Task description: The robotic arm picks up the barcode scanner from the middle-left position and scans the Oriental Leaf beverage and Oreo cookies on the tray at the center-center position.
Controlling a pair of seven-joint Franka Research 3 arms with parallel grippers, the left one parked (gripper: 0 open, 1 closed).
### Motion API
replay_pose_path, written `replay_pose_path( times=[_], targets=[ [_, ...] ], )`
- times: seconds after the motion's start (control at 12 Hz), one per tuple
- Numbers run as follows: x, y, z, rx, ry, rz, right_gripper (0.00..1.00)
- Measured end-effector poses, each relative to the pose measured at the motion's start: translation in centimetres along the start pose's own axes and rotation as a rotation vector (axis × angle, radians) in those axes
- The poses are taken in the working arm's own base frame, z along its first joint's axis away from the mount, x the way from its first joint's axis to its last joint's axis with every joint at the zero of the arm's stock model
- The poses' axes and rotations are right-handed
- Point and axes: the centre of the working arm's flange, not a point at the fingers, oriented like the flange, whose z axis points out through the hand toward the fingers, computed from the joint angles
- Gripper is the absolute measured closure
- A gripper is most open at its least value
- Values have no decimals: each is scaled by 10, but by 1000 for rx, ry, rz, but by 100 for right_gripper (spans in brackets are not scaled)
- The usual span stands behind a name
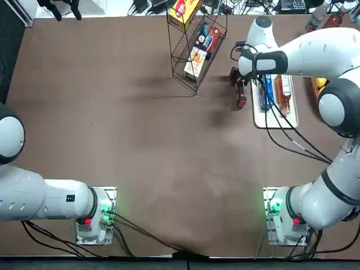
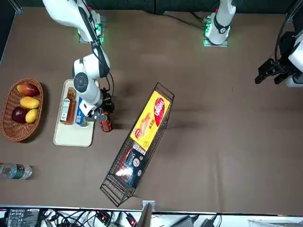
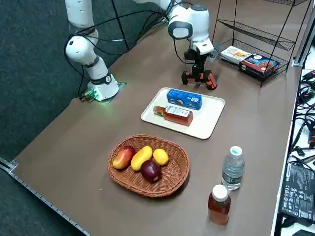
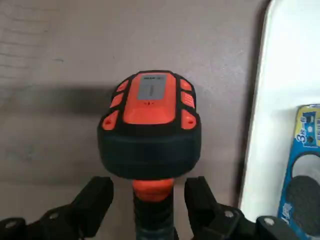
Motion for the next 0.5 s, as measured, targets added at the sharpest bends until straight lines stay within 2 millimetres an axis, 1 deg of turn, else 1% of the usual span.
replay_pose_path(
  times=[0.08,0.17,0.42,0.5],
  targets=[
    [-1,1,4,1,7,1,11],
    [-3,2,8,1,10,1,18],
    [-5,4,12,0,8,5,57],
    [-5,4,12,0,9,6,58]
  ],
)
